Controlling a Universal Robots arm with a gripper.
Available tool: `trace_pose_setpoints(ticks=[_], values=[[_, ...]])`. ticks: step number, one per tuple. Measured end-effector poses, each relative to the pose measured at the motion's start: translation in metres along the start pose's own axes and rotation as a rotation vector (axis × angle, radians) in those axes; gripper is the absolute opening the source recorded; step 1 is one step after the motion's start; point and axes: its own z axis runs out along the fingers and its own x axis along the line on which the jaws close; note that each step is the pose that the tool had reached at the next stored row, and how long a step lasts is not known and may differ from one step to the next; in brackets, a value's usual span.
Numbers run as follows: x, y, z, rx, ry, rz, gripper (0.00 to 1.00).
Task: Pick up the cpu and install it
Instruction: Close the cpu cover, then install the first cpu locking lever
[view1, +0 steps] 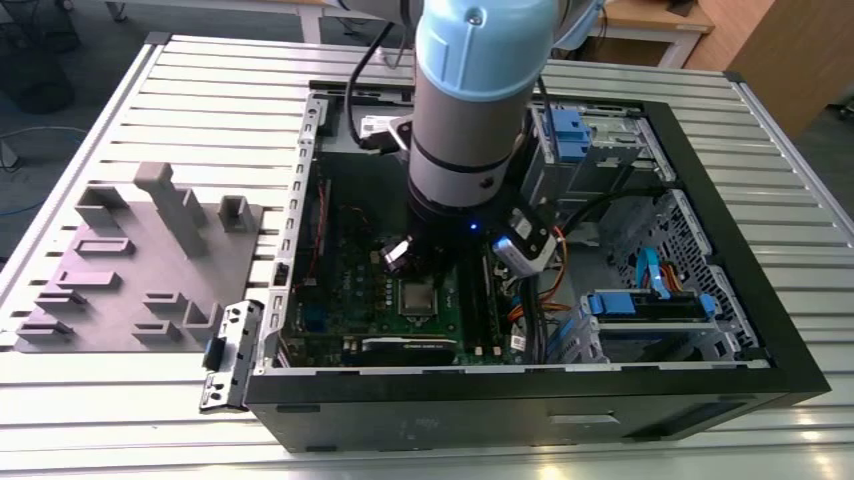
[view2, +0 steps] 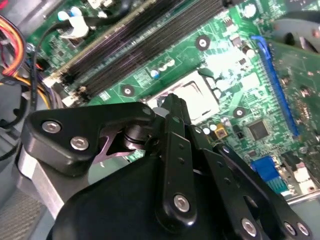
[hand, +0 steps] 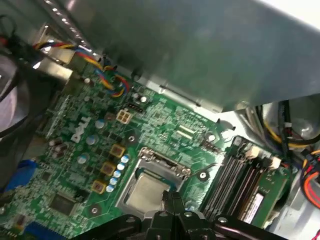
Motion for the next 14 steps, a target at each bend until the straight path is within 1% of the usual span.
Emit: trace_pose_setpoints(ticks=[2, 5, 14], values=[[0.0037, 0.0009, 0.0, 0.0, -0.0001, 0.0, 0.11], [0.0067, 0.0022, 0.0001, -0.0001, -0.0001, 0.0, 0.11], [0.0072, 0.0024, 0.0001, -0.0001, -0.0001, 0.0, 0.11]])
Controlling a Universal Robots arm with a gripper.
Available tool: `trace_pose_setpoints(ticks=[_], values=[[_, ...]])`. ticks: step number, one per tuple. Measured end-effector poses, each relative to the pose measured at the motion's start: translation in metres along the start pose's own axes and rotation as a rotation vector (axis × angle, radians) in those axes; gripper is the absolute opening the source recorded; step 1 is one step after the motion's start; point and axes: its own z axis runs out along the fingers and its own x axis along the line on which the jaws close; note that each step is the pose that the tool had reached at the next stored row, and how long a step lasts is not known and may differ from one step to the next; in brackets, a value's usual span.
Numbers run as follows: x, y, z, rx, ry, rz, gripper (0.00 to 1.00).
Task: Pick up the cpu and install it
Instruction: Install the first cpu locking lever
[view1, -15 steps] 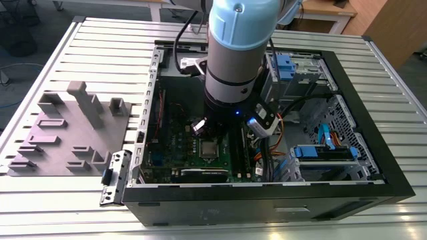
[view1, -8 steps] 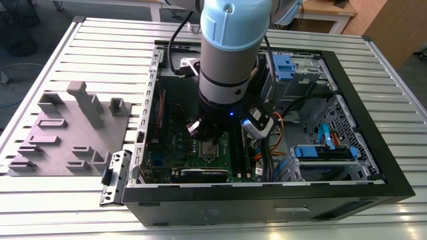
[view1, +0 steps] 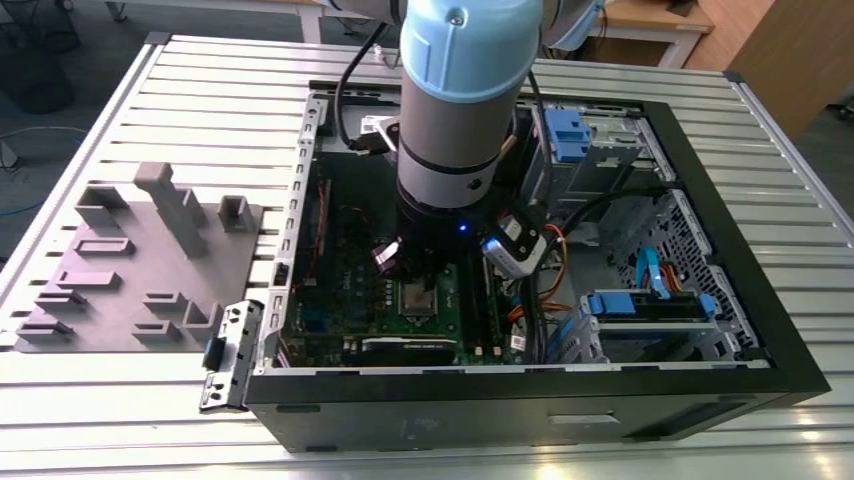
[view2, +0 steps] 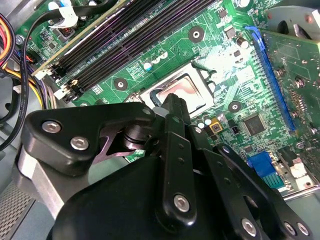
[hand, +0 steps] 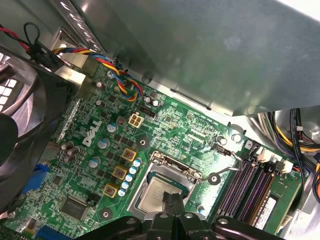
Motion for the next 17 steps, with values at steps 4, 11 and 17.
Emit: trace_pose_setpoints(ticks=[4, 11, 17], values=[[0.0, 0.0, 0.0, 0.0, 0.0, 0.0, 0.11], [-0.0001, 0.0003, -0.01, 0.0, 0.0, 0.0, 0.11], [-0.0001, 0.0005, -0.0143, 0.0, 0.0001, -0.001, 0.11]])
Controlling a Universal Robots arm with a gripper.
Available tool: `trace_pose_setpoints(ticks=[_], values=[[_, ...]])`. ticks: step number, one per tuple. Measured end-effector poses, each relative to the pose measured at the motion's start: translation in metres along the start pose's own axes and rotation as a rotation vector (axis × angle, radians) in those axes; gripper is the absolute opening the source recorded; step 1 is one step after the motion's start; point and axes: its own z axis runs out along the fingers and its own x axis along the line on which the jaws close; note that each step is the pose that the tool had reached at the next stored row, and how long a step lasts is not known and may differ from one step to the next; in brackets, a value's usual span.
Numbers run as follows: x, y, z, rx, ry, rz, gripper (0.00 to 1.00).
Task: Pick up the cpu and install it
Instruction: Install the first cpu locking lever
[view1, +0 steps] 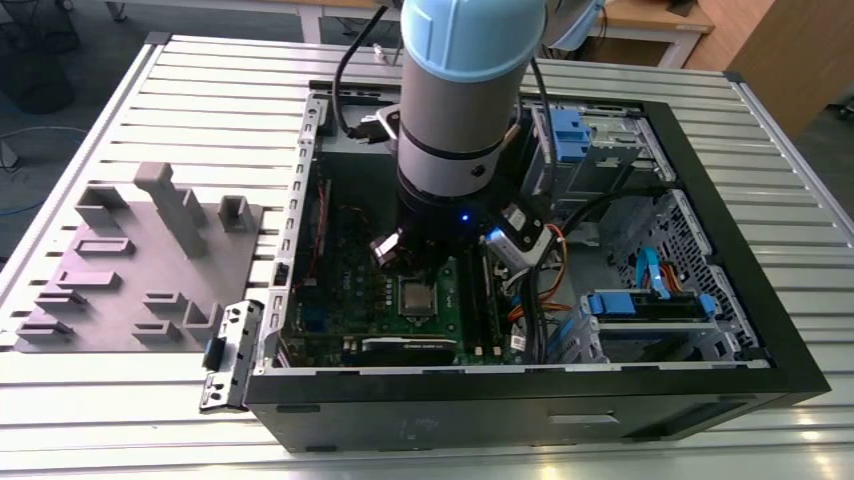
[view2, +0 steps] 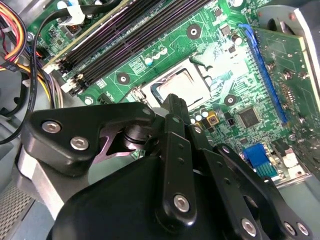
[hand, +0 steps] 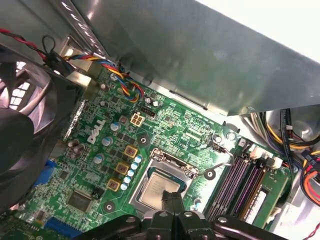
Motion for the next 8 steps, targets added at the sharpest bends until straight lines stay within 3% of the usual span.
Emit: trace_pose_setpoints(ticks=[5, 8], values=[[-0.0001, 0.0002, -0.0068, -0.0003, 0.0005, -0.019, 0.11], [-0.0002, 0.0003, -0.0084, -0.0011, 0.0013, -0.052, 0.11]])
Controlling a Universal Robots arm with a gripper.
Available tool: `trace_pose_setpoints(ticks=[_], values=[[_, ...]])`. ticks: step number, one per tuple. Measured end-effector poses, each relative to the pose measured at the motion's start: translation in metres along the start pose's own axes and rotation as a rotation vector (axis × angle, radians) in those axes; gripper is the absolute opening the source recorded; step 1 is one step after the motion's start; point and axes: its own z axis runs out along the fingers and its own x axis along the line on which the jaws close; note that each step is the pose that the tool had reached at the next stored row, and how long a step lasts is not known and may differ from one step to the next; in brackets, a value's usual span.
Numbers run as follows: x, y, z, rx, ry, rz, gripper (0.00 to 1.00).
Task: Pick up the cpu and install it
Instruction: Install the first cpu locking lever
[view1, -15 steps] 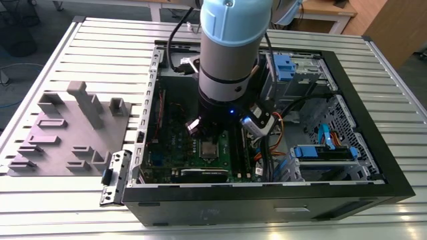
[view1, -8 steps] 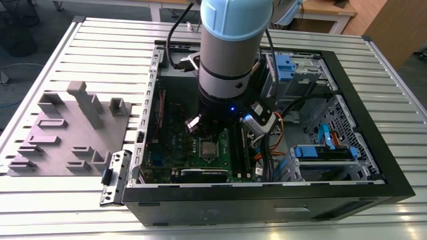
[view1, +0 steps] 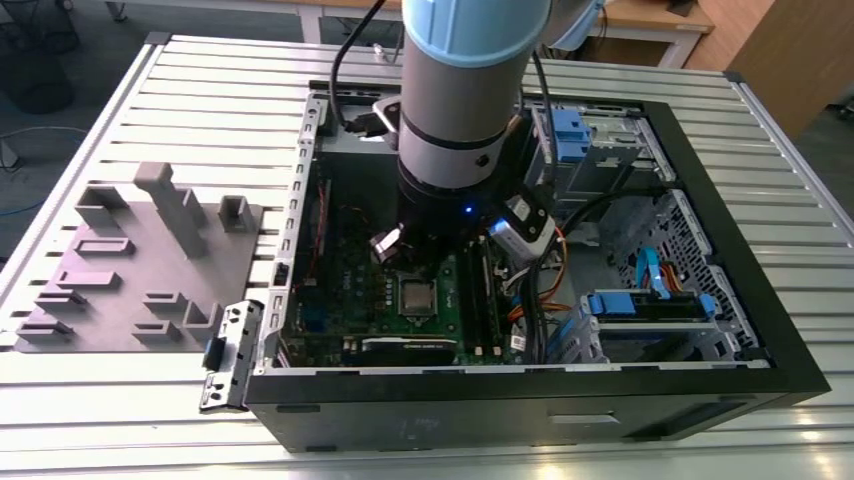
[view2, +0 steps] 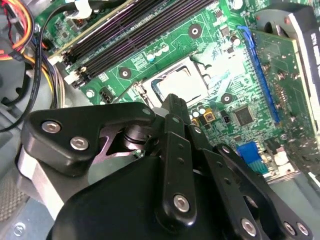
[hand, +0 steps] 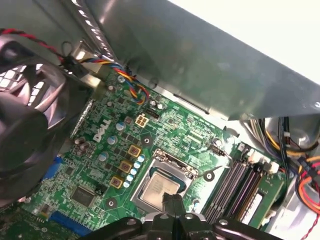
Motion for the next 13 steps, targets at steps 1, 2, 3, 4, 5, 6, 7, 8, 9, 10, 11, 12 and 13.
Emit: trace_pose_setpoints(ticks=[1, 2, 3, 4, 5, 6, 7, 8, 9, 10, 11, 12, 13], values=[[0.0, 0.0, -0.0002, -0.0002, 0.0004, -0.015, 0.11], [0.0, 0.0, -0.0004, -0.0004, 0.001, -0.03, 0.11], [0.0, 0.0, -0.0005, -0.0004, 0.0014, -0.042, 0.11], [0.0, 0.0, -0.0005, -0.0005, 0.0015, -0.044, 0.11], [0.0, 0.0, -0.0006, -0.0005, 0.0015, -0.044, 0.11], [0.0, 0.0, -0.0006, -0.0005, 0.0016, -0.044, 0.11], [0.0, 0.0, -0.0006, -0.0018, 0.0009, -0.044, 0.11], [0.0, -0.0001, -0.0007, -0.0112, -0.0054, -0.044, 0.11], [0.0, -0.0001, -0.0006, -0.026, -0.0156, -0.044, 0.11], [0.0, 0.0, -0.0006, -0.042, -0.0266, -0.044, 0.11], [0.0, 0.0, -0.0006, -0.0558, -0.0361, -0.044, 0.11], [0.0, 0.0, -0.0007, -0.0665, -0.0438, -0.044, 0.11], [0.0, 0.0, -0.0009, -0.0764, -0.0508, -0.044, 0.11]])
